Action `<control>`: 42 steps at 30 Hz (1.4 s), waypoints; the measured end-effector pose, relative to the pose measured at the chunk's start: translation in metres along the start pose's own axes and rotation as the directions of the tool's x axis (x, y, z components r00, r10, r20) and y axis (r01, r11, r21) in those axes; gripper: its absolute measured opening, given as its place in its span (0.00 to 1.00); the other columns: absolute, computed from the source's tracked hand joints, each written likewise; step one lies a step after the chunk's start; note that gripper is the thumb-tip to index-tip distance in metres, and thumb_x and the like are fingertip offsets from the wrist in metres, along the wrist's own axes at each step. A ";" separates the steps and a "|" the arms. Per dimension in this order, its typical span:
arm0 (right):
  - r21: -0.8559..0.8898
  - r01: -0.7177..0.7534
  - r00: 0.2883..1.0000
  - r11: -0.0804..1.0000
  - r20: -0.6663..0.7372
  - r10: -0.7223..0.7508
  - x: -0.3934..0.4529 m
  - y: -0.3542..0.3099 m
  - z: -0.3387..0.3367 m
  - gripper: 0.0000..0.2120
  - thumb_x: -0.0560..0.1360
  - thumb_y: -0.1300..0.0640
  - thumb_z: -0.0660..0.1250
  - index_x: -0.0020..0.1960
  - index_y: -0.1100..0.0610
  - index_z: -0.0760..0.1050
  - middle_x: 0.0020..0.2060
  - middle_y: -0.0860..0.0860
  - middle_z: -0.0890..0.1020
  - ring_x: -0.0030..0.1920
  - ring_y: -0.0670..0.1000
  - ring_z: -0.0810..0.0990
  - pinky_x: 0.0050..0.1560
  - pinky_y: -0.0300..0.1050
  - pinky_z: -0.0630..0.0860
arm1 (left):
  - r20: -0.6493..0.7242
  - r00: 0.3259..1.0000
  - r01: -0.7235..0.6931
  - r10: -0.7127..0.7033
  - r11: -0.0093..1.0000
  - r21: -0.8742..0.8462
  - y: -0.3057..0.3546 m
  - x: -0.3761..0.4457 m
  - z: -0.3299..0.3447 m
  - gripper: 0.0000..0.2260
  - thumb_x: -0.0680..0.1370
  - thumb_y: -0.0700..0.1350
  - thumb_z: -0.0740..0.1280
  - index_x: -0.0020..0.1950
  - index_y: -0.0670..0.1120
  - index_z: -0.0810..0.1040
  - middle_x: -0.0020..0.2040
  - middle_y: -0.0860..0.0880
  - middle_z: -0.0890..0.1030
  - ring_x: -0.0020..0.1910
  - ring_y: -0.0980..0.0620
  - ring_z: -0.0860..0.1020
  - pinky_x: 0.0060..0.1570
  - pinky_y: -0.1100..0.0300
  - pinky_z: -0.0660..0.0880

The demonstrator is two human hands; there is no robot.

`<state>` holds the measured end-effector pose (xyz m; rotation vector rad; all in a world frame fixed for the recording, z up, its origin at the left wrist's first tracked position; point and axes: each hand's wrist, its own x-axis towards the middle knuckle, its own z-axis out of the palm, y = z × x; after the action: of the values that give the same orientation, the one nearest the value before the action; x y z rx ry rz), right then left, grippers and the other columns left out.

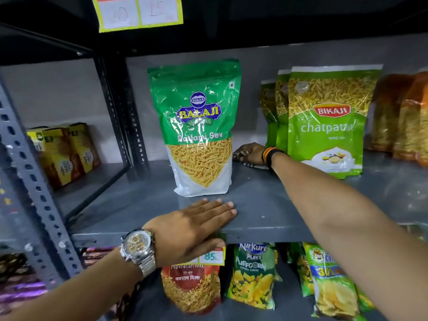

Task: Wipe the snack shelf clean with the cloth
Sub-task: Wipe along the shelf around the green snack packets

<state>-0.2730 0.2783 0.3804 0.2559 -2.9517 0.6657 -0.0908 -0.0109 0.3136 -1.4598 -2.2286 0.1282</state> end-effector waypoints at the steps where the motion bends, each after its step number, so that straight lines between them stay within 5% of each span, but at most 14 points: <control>1: -0.010 0.009 1.000 1.000 0.011 -0.009 -0.005 -0.001 -0.001 0.18 0.77 0.52 0.67 0.66 0.54 0.76 0.65 0.54 0.78 0.64 0.57 0.76 0.66 0.46 0.72 | 0.002 1.000 0.000 0.000 1.000 -0.006 -0.001 0.000 0.001 0.28 0.86 0.58 0.55 0.83 0.46 0.56 0.82 0.49 0.60 0.81 0.50 0.58 0.77 0.49 0.62; 10: -0.067 0.167 0.985 0.984 0.056 -0.164 -0.094 -0.009 -0.005 0.17 0.78 0.54 0.66 0.67 0.51 0.74 0.67 0.53 0.76 0.66 0.54 0.75 0.65 0.43 0.70 | 0.054 0.998 0.027 -0.026 1.000 -0.010 -0.002 0.000 -0.002 0.28 0.86 0.59 0.52 0.83 0.47 0.55 0.82 0.48 0.61 0.81 0.50 0.58 0.78 0.52 0.60; 15: 0.135 0.160 0.955 0.978 0.230 -0.188 -0.173 -0.016 -0.039 0.16 0.79 0.56 0.66 0.67 0.49 0.75 0.67 0.48 0.74 0.65 0.48 0.71 0.69 0.42 0.62 | 0.073 0.997 0.025 -0.024 1.000 -0.016 -0.001 0.001 -0.006 0.28 0.86 0.59 0.50 0.83 0.48 0.54 0.81 0.48 0.63 0.80 0.51 0.60 0.78 0.53 0.60; 17: 0.196 0.151 0.979 0.969 0.105 -0.173 -0.172 -0.011 -0.048 0.15 0.79 0.55 0.67 0.65 0.47 0.76 0.68 0.52 0.75 0.67 0.56 0.73 0.69 0.49 0.66 | 0.062 0.998 0.030 -0.028 0.999 -0.024 -0.001 0.001 -0.007 0.28 0.86 0.59 0.50 0.83 0.48 0.55 0.80 0.49 0.64 0.79 0.51 0.61 0.78 0.53 0.61; 19: 0.188 0.123 0.992 0.974 -0.046 -0.117 -0.165 -0.004 -0.038 0.16 0.78 0.58 0.67 0.65 0.49 0.76 0.67 0.53 0.75 0.68 0.56 0.73 0.66 0.45 0.67 | 0.050 0.998 0.038 -0.036 0.998 -0.041 0.002 0.001 -0.010 0.28 0.86 0.59 0.50 0.83 0.47 0.57 0.80 0.48 0.66 0.78 0.50 0.64 0.76 0.53 0.63; 24: 0.105 0.120 0.992 0.987 0.019 -0.122 -0.167 -0.004 -0.008 0.15 0.79 0.58 0.65 0.64 0.48 0.76 0.68 0.50 0.75 0.68 0.52 0.73 0.68 0.49 0.69 | -0.016 0.984 0.175 -0.176 0.984 -0.047 0.001 -0.017 -0.021 0.30 0.84 0.63 0.51 0.80 0.48 0.64 0.76 0.47 0.72 0.71 0.48 0.75 0.66 0.51 0.75; 29: 0.215 0.219 0.952 0.952 0.168 -0.256 -0.235 -0.028 -0.030 0.15 0.79 0.57 0.67 0.65 0.48 0.77 0.63 0.40 0.76 0.61 0.37 0.72 0.58 0.29 0.65 | -0.005 0.942 0.335 -0.336 0.941 -0.056 -0.014 -0.050 -0.025 0.33 0.81 0.70 0.50 0.79 0.51 0.65 0.75 0.49 0.73 0.70 0.48 0.76 0.63 0.49 0.78; 33: 0.240 0.282 0.958 0.929 -0.014 -0.287 -0.225 -0.057 -0.022 0.14 0.78 0.59 0.67 0.63 0.52 0.78 0.59 0.49 0.81 0.57 0.48 0.79 0.59 0.43 0.74 | 0.055 0.932 0.361 -0.358 0.931 -0.050 -0.015 -0.054 -0.021 0.36 0.80 0.72 0.49 0.78 0.50 0.67 0.76 0.50 0.72 0.73 0.50 0.72 0.70 0.50 0.72; 38: 0.105 0.217 0.975 0.970 -0.072 -0.210 -0.204 -0.080 0.020 0.12 0.79 0.59 0.65 0.61 0.49 0.77 0.58 0.51 0.82 0.55 0.54 0.81 0.49 0.44 0.75 | 0.076 0.935 0.350 -0.347 0.936 -0.042 -0.012 -0.054 -0.025 0.36 0.80 0.70 0.48 0.79 0.49 0.65 0.77 0.49 0.70 0.74 0.50 0.71 0.72 0.51 0.70; 42: 0.096 0.208 0.976 0.973 0.047 -0.213 -0.209 -0.081 0.013 0.14 0.80 0.58 0.64 0.64 0.48 0.76 0.64 0.50 0.79 0.62 0.52 0.78 0.58 0.44 0.73 | 0.065 0.934 0.353 -0.350 0.935 -0.040 -0.008 -0.056 -0.027 0.36 0.80 0.70 0.48 0.79 0.48 0.66 0.76 0.48 0.71 0.74 0.48 0.71 0.71 0.51 0.69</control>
<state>-0.0542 0.2295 0.3732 0.5962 -2.8937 0.7751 -0.0679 -0.0688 0.3217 -1.0673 -2.5165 -0.0041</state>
